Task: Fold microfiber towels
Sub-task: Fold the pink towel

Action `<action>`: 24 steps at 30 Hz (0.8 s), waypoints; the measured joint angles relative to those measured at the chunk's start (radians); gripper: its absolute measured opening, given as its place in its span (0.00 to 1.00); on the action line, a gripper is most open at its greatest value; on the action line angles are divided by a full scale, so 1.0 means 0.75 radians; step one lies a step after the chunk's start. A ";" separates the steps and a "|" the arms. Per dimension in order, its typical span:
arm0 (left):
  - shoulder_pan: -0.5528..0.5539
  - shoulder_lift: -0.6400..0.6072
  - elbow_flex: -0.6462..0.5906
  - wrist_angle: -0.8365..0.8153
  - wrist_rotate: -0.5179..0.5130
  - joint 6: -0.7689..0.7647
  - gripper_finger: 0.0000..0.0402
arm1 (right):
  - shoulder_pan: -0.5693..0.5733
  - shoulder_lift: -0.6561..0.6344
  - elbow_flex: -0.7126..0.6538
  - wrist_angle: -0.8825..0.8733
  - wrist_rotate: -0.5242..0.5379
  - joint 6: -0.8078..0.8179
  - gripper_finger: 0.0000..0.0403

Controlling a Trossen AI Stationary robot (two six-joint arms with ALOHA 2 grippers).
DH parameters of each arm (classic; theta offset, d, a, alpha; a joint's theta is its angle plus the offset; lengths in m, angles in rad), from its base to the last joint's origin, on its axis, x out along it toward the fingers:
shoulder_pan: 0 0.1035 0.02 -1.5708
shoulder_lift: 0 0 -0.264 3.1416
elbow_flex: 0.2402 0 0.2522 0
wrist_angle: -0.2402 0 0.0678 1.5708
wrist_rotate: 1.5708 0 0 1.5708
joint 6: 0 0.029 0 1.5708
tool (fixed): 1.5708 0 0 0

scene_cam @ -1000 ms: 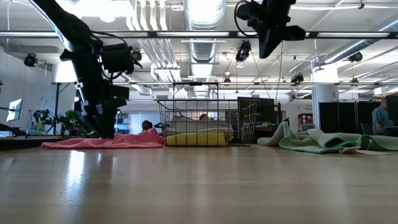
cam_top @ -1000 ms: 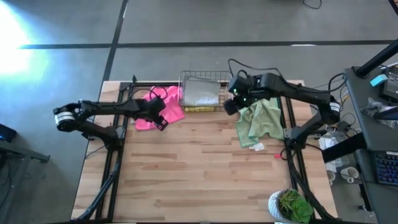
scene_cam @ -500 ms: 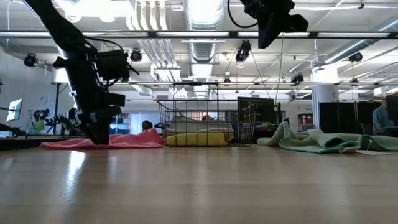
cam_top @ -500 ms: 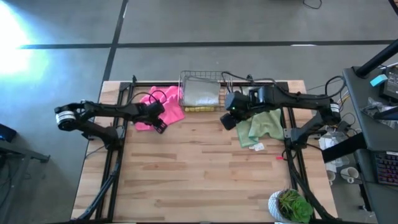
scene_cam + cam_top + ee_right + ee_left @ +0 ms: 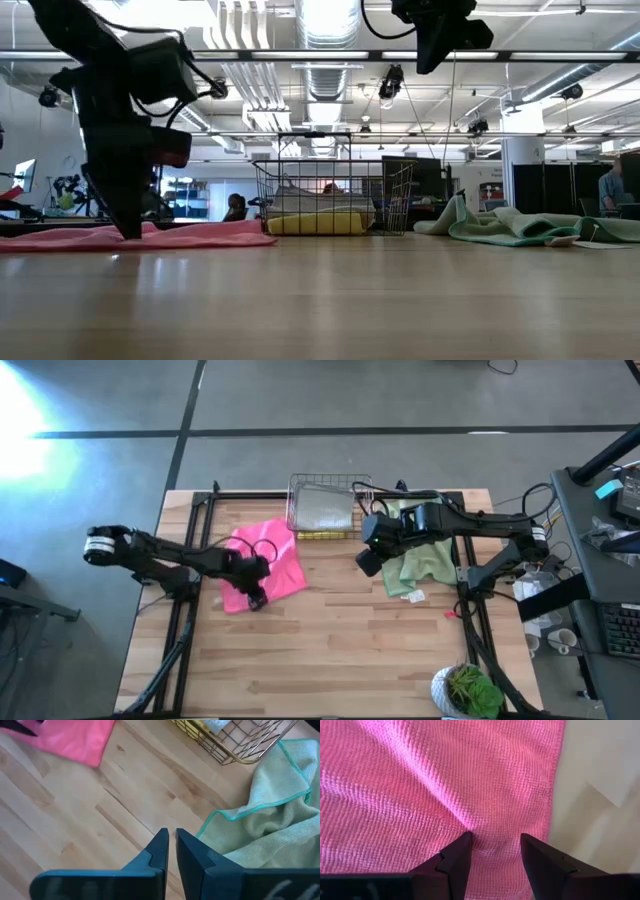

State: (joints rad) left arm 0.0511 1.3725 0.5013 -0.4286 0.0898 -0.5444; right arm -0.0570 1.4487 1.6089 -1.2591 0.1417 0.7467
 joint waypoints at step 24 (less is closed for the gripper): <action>-0.579 0.159 0.088 0.547 -0.007 -0.524 0.39 | 0.197 0.000 0.000 0.021 -0.016 -0.066 0.07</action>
State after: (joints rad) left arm -0.3832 1.4919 0.5673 -0.0182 0.0849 -0.9371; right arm 0.0906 1.4487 1.6089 -1.2434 0.1299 0.6975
